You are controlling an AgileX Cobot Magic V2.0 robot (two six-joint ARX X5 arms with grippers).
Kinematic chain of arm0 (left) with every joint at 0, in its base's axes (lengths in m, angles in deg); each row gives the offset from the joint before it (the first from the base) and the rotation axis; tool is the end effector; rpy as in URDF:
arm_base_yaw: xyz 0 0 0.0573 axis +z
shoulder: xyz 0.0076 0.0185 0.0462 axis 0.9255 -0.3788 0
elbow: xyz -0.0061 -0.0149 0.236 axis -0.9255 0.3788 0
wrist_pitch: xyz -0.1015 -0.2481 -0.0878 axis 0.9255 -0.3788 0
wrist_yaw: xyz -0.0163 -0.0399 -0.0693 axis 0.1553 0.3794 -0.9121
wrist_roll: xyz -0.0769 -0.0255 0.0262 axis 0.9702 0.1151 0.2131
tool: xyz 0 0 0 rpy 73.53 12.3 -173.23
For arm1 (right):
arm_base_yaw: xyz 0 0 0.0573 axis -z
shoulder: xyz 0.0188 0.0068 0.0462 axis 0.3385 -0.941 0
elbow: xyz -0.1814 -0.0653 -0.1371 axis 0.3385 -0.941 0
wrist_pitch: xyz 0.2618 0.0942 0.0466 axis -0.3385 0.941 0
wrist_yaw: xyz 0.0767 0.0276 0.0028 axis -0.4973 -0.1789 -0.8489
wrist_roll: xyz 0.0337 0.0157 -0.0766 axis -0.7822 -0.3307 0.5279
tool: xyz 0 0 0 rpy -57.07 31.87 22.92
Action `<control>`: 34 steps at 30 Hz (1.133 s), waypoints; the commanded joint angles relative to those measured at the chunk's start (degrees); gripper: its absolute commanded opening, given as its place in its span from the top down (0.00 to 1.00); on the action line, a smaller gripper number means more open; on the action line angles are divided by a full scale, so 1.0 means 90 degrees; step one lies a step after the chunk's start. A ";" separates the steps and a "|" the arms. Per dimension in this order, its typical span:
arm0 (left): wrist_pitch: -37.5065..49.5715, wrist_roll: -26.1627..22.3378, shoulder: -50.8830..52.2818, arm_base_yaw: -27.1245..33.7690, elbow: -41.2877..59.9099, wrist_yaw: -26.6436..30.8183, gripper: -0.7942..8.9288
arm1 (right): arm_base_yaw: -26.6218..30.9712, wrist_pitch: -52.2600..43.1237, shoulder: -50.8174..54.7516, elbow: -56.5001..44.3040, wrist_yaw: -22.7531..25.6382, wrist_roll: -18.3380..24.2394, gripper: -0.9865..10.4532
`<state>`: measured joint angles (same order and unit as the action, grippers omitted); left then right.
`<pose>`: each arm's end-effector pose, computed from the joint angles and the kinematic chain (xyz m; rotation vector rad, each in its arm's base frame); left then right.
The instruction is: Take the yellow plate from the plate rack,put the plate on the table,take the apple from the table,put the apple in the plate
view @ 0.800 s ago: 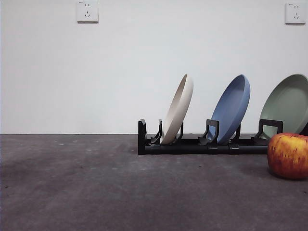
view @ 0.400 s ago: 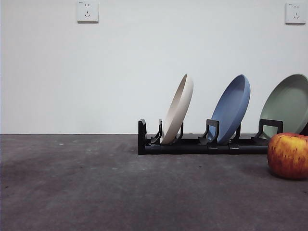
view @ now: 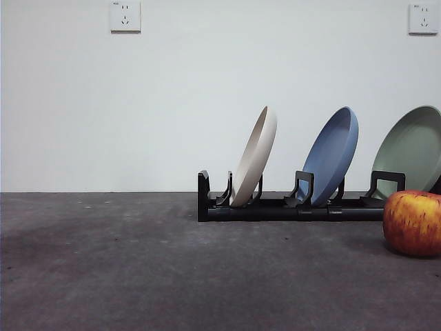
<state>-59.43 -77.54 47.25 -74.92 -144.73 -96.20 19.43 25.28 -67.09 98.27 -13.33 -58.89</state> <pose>0.1875 -0.0678 0.3442 -0.2383 0.4548 -0.7409 0.1555 0.0208 0.3516 0.0648 0.4516 0.2798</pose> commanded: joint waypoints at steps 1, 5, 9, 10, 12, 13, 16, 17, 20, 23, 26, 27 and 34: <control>0.0078 -0.0182 -0.0228 -0.0087 -0.0010 -0.0049 0.24 | -0.0005 -0.0022 -0.0005 0.0019 -0.0036 0.0019 0.38; 0.0381 -0.0245 -0.0593 -0.0231 -0.0010 -0.0051 0.24 | -0.0005 -0.0015 -0.0005 0.0022 -0.0063 0.0019 0.38; 0.0925 -0.0243 -0.0979 -0.0457 -0.0012 -0.0053 0.24 | -0.0005 0.0002 -0.0005 0.0022 -0.0389 0.0017 0.38; 0.1054 -0.0243 -0.1083 -0.0517 -0.0012 -0.0056 0.24 | -0.0007 0.0002 -0.0005 0.0022 -0.0593 0.0019 0.38; 0.1314 -0.0243 -0.1341 -0.0665 -0.0012 -0.0056 0.24 | -0.0007 -0.0029 -0.0032 0.0022 -0.1061 0.0007 0.38; 0.1452 -0.0243 -0.1486 -0.0743 -0.0012 -0.0056 0.24 | -0.0005 -0.0049 -0.0061 0.0022 -0.1185 -0.0032 0.38; 0.1785 -0.0243 -0.1909 -0.0959 -0.0058 -0.0051 0.24 | -0.0007 -0.0041 -0.0143 0.0032 -0.1314 -0.0034 0.38; 0.1863 -0.0243 -0.2086 -0.1035 -0.0119 -0.0051 0.24 | -0.0007 -0.0041 -0.0177 0.0039 -0.1372 -0.0034 0.38; 0.1897 -0.0308 -0.2681 -0.1224 -0.0481 -0.0049 0.24 | -0.0007 -0.0039 -0.0291 0.0075 -0.1511 -0.0034 0.38; 0.1885 -0.0442 -0.3356 -0.1396 -0.1025 -0.0049 0.24 | -0.0007 -0.0041 -0.0415 0.0138 -0.1732 -0.0034 0.38; 0.1885 -0.0486 -0.4046 -0.1559 -0.1622 -0.0049 0.24 | -0.0039 -0.0039 -0.0534 0.0238 -0.2016 -0.0036 0.38; 0.1875 -0.0520 -0.4250 -0.1593 -0.1800 -0.0049 0.24 | -0.0066 -0.0034 -0.0573 0.0279 -0.2050 -0.0036 0.38; 0.1868 -0.0578 -0.5843 -0.1829 -0.3094 -0.0046 0.24 | -0.0325 0.0017 -0.0935 0.0741 -0.2251 -0.0034 0.38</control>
<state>-42.88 -81.84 -3.61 -91.08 -171.57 -96.40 16.74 25.52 -75.31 104.37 -33.26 -58.96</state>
